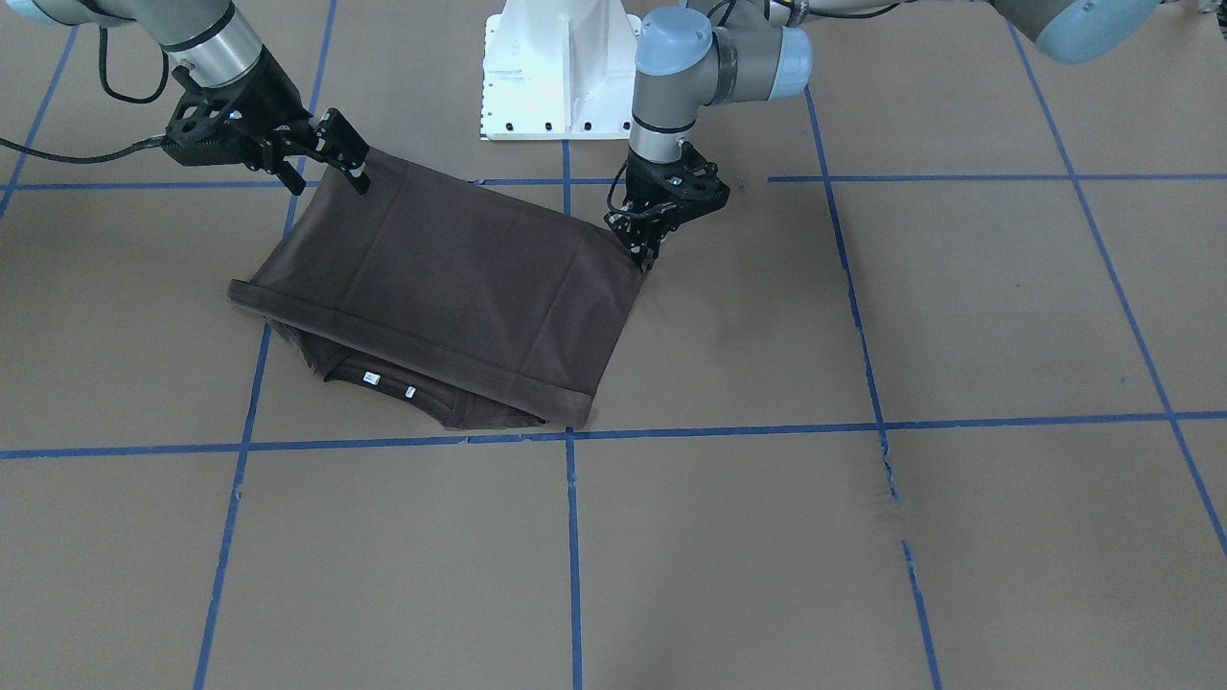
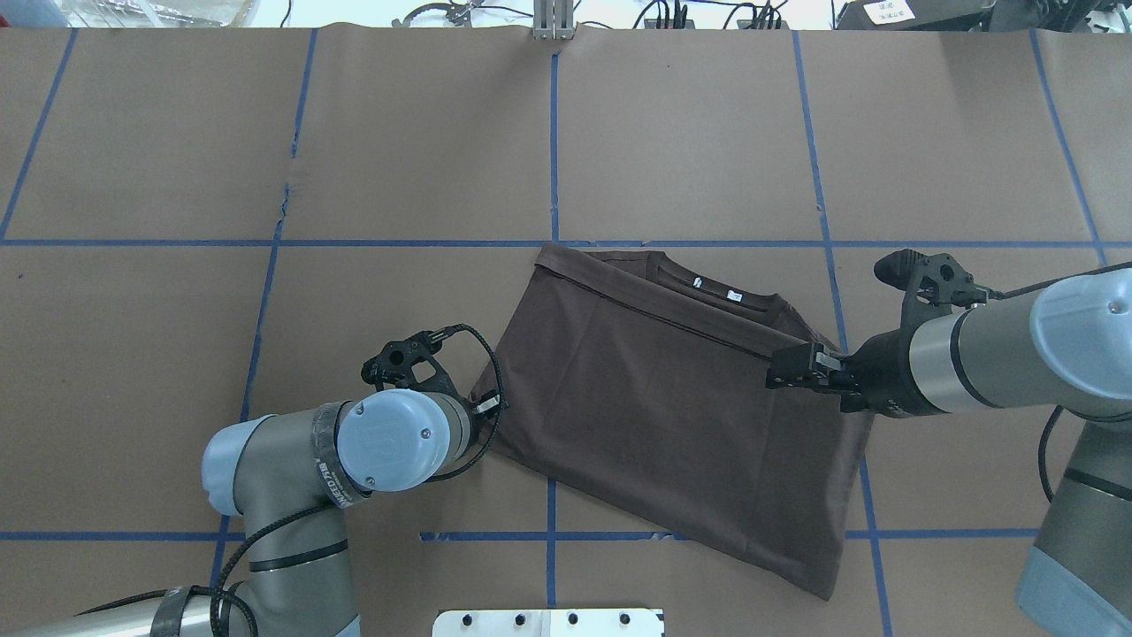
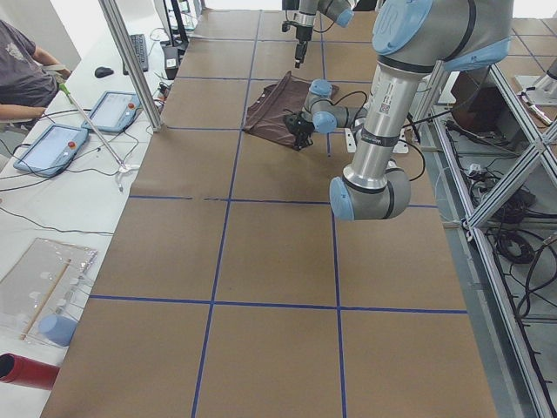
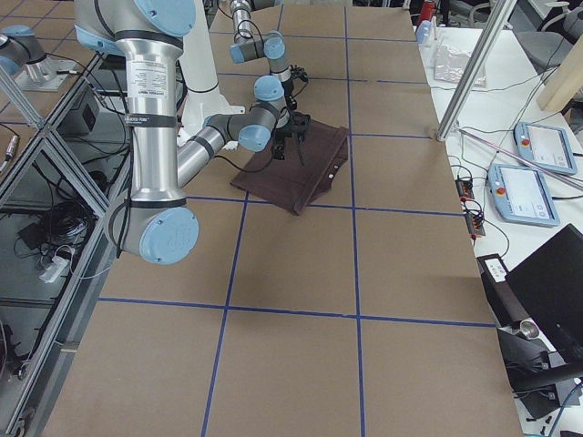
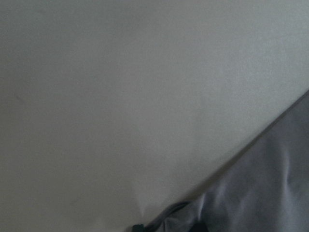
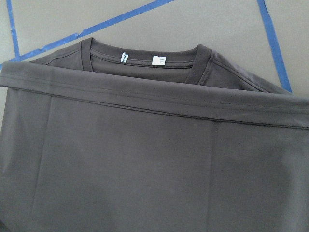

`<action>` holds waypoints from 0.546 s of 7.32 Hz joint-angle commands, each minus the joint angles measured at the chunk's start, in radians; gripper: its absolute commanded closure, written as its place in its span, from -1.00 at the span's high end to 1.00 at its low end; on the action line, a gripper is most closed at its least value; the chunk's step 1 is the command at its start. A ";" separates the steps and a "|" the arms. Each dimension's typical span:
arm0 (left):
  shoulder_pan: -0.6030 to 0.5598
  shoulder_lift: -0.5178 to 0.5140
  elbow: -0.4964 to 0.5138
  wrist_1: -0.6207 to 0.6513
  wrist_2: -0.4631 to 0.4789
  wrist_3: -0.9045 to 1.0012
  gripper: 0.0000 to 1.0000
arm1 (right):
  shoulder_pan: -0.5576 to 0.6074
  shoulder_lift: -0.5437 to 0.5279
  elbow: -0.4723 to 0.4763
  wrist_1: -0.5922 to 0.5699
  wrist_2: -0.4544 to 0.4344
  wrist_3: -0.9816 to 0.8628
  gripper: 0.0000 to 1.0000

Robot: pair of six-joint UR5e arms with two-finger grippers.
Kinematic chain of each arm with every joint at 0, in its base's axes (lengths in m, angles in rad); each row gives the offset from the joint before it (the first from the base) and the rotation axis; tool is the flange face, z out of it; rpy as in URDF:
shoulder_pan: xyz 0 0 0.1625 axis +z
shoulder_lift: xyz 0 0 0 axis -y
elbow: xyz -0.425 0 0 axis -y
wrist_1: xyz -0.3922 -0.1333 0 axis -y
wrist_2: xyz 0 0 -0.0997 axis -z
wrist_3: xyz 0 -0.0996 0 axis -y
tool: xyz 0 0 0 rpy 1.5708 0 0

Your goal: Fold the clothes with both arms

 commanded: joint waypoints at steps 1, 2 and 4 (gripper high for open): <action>-0.002 0.000 -0.018 0.000 0.005 0.001 -1.00 | 0.000 0.000 -0.003 0.000 0.000 0.000 1.00; -0.005 0.003 -0.031 0.008 0.005 0.010 -1.00 | 0.000 0.000 -0.003 0.001 0.000 0.000 1.00; -0.073 0.003 -0.027 0.035 0.006 0.079 -1.00 | 0.003 -0.002 -0.002 0.001 0.008 0.000 1.00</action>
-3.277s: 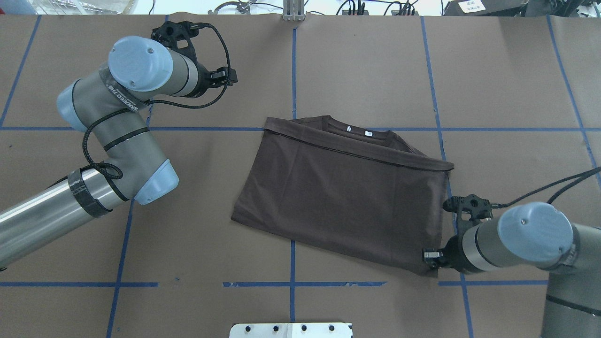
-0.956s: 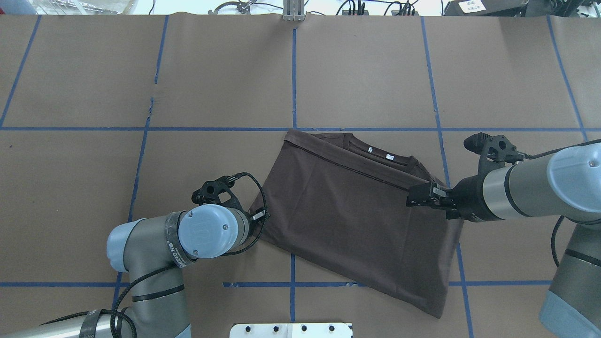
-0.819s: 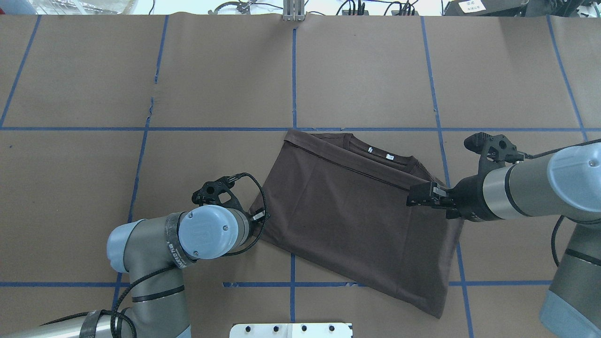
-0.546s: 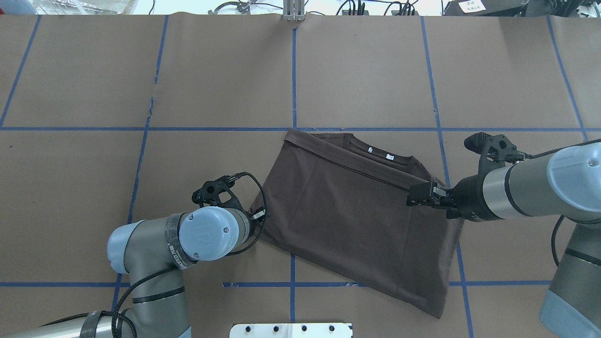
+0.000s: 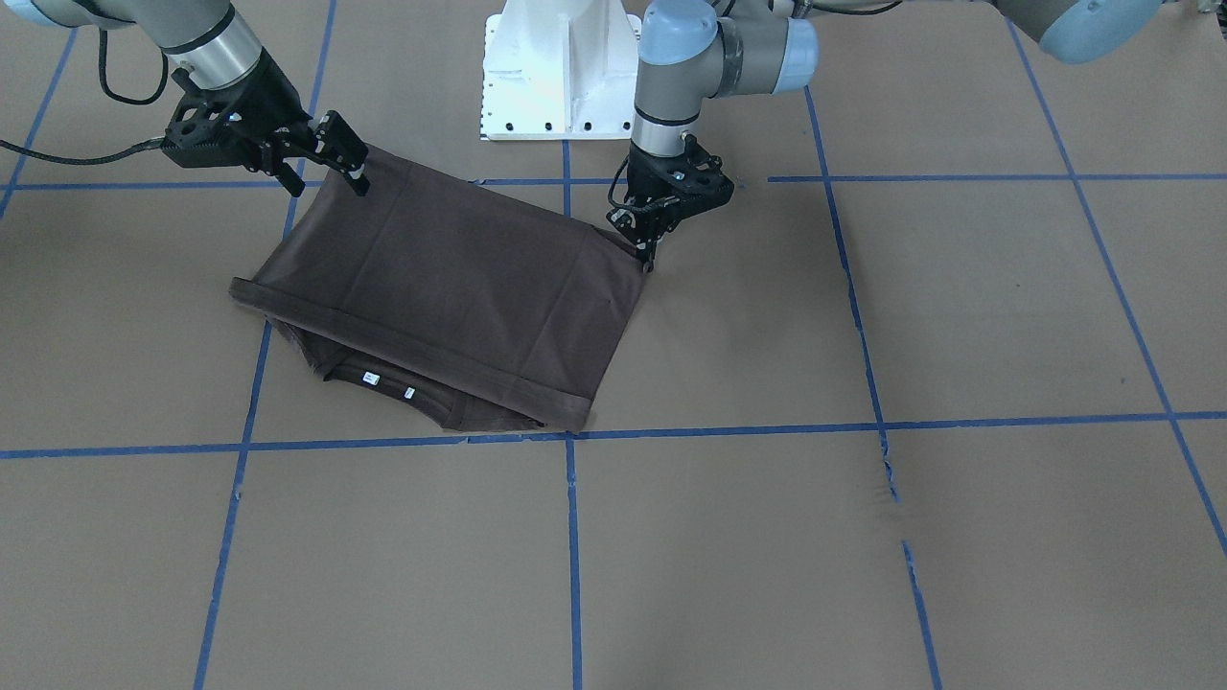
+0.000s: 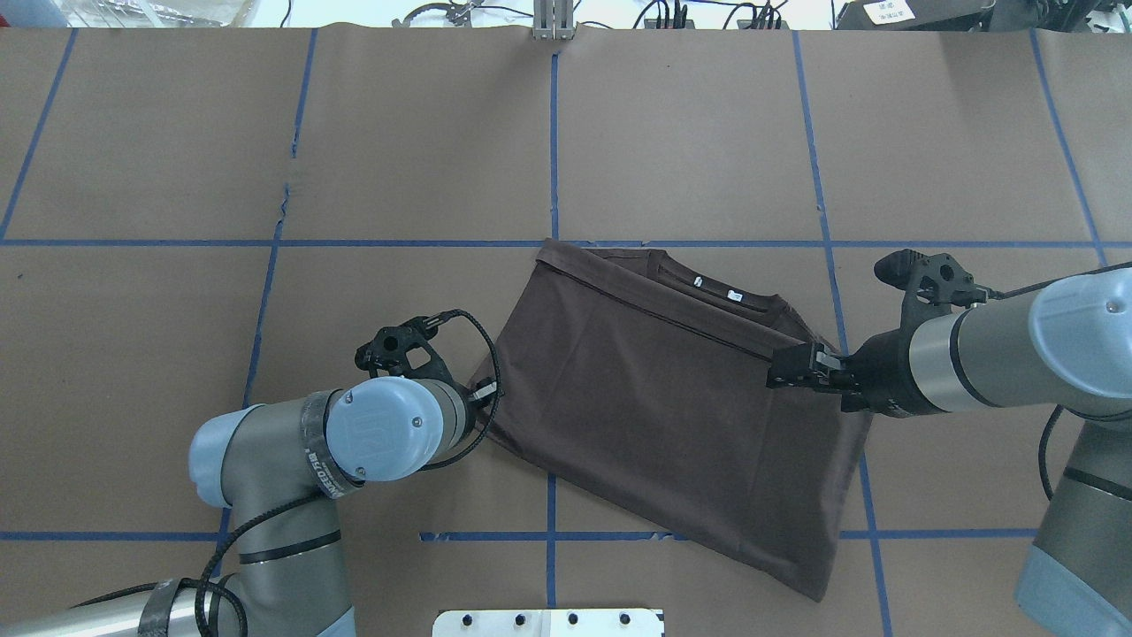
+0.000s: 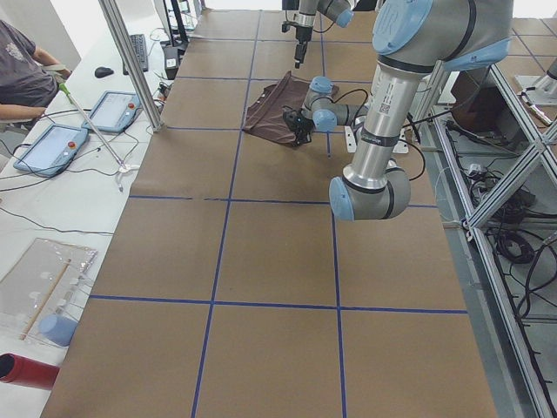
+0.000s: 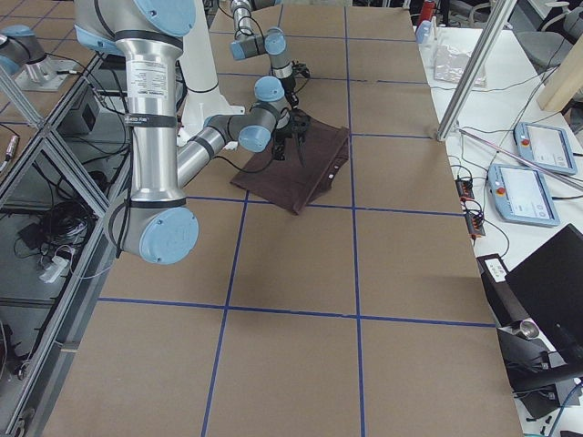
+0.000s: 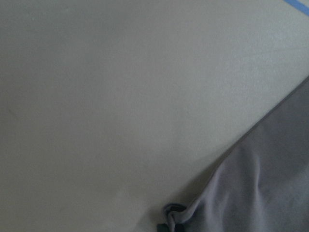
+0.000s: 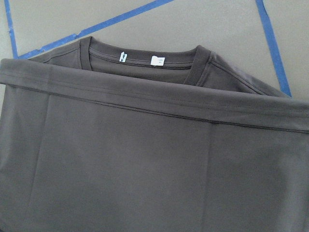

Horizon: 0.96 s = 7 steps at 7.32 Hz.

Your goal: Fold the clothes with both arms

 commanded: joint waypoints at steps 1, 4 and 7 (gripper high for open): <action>-0.103 -0.001 0.022 0.004 0.004 0.120 -1.00 | 0.003 -0.002 0.001 0.000 0.015 0.000 1.00; -0.268 -0.088 0.274 -0.184 0.007 0.358 -1.00 | 0.003 -0.001 -0.002 0.000 0.011 0.000 1.00; -0.371 -0.324 0.654 -0.396 0.008 0.541 -1.00 | 0.002 0.002 -0.013 0.000 0.001 0.002 1.00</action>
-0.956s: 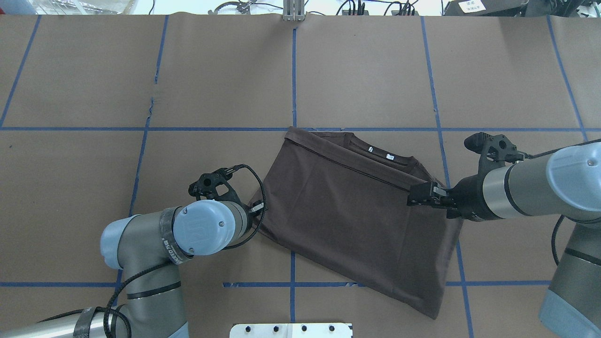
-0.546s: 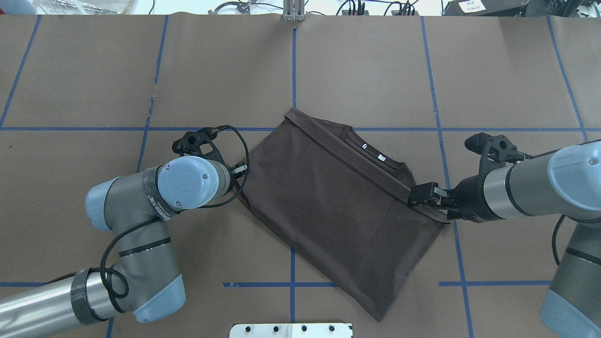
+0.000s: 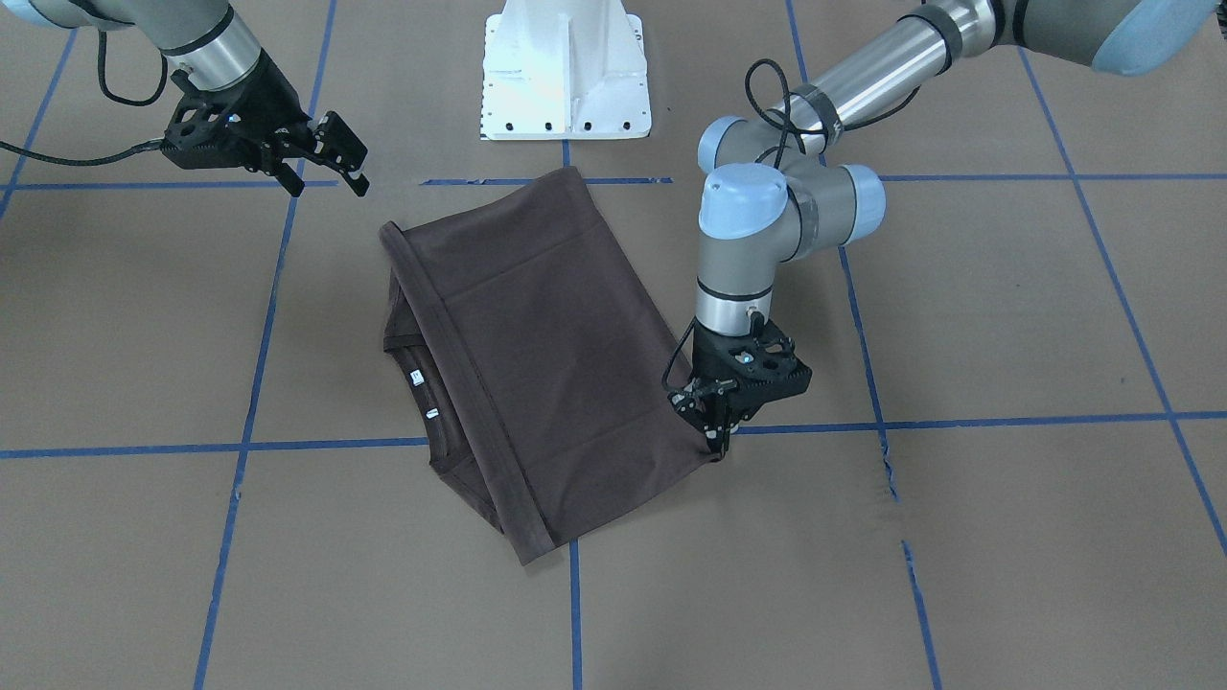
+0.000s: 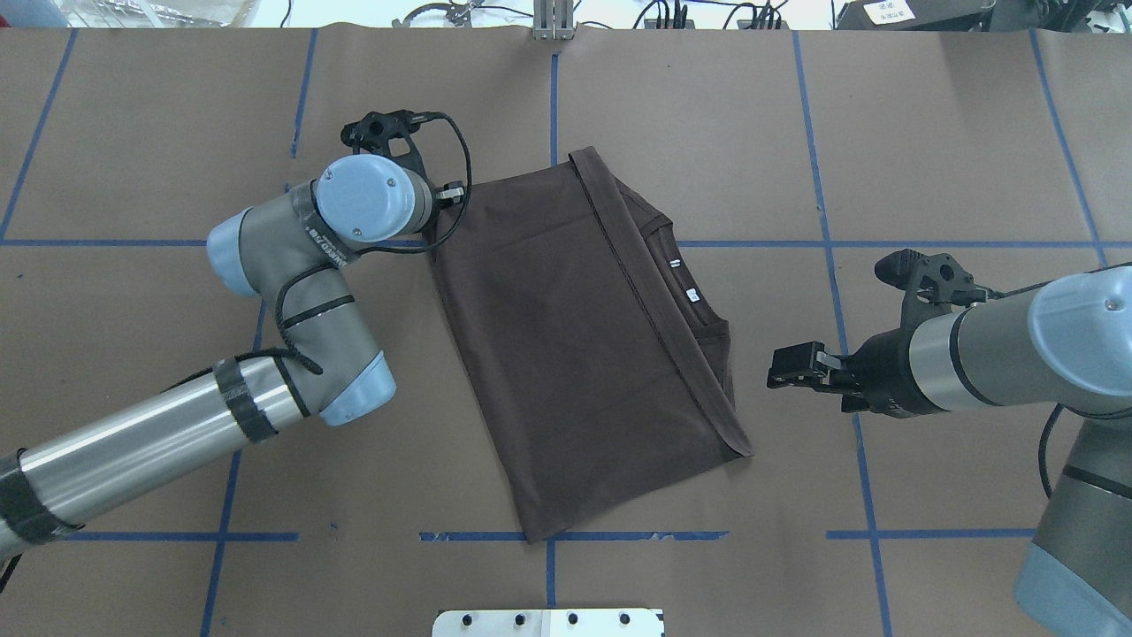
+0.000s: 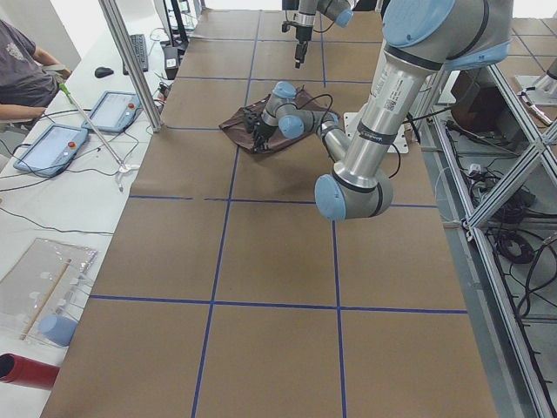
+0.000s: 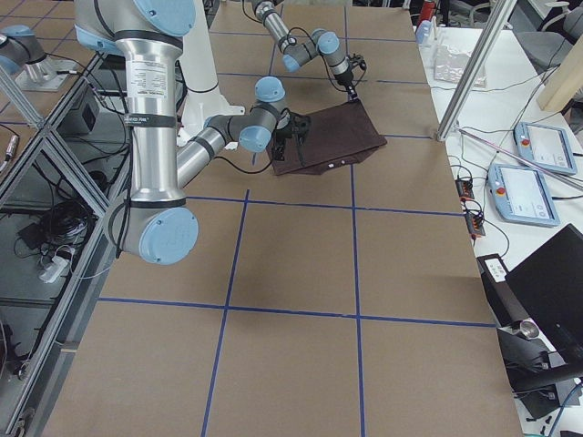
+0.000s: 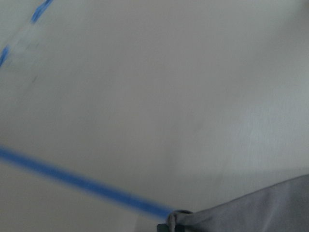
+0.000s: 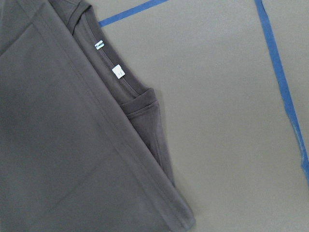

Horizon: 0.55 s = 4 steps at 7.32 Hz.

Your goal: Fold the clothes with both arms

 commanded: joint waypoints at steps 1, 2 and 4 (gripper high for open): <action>-0.058 -0.146 0.259 -0.167 0.001 0.124 -1.00 | -0.001 0.015 -0.019 0.000 -0.005 0.000 1.00; -0.066 -0.166 0.339 -0.252 0.005 0.146 -1.00 | -0.001 0.021 -0.024 0.000 -0.005 0.000 1.00; -0.065 -0.264 0.441 -0.279 0.030 0.154 -1.00 | -0.002 0.023 -0.024 -0.002 -0.007 0.000 1.00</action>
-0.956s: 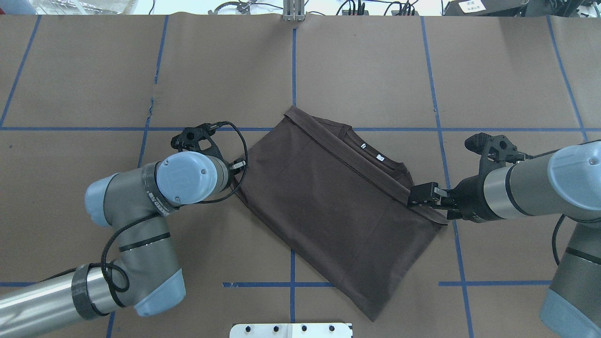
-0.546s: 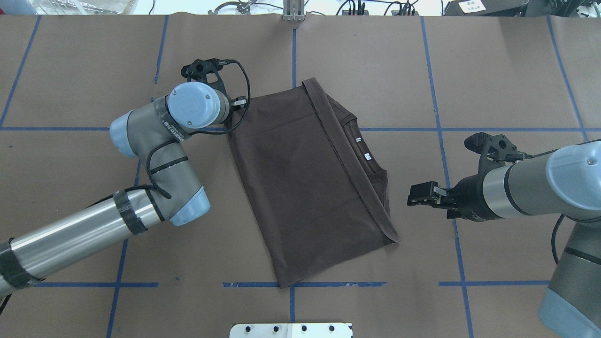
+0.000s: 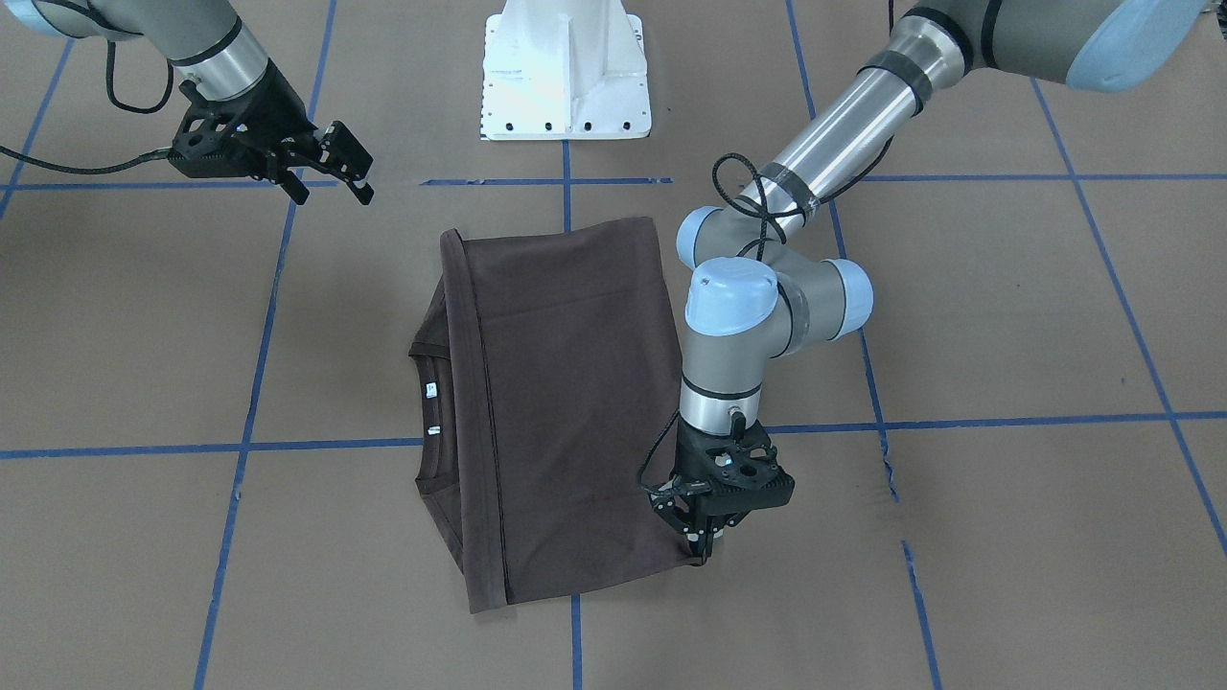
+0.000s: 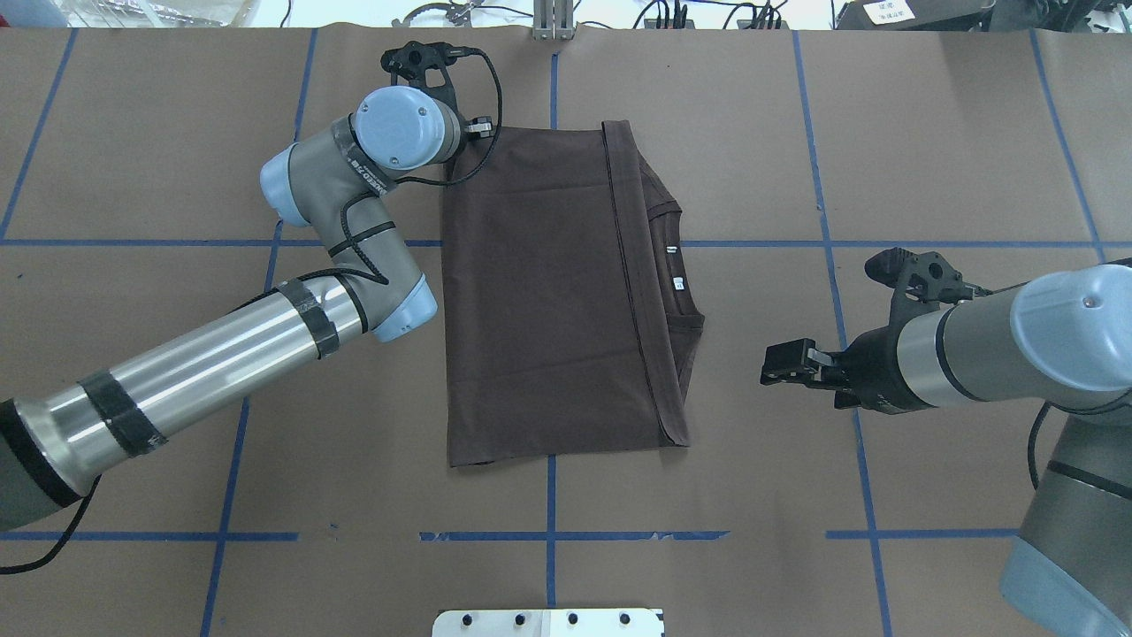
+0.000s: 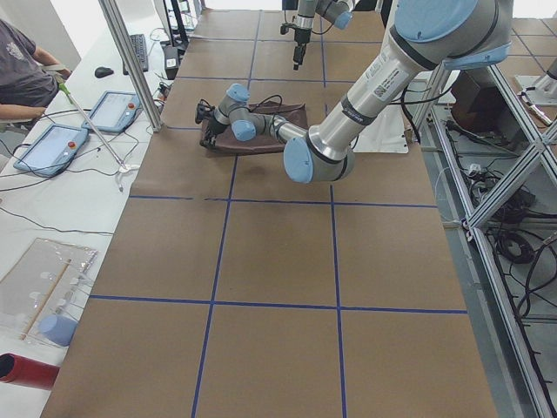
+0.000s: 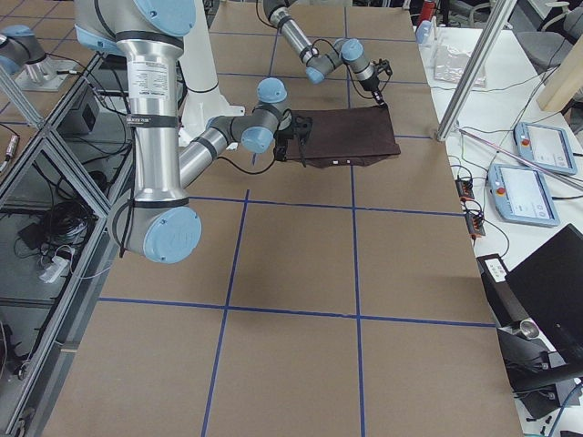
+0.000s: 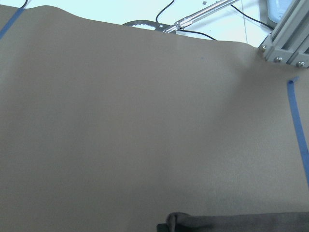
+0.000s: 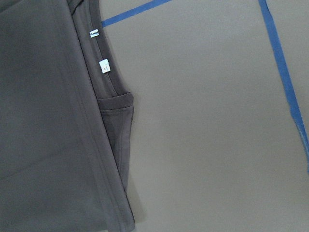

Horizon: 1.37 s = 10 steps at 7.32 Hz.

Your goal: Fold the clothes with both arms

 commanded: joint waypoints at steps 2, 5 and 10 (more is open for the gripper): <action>-0.001 -0.054 0.095 -0.083 0.011 0.028 0.98 | -0.001 0.001 -0.001 -0.001 -0.001 0.000 1.00; -0.016 -0.049 0.010 -0.073 -0.036 0.034 1.00 | 0.004 0.066 -0.071 -0.017 -0.004 -0.003 1.00; -0.004 0.243 -0.568 0.229 -0.165 0.035 1.00 | 0.004 0.233 -0.243 -0.111 -0.032 -0.190 1.00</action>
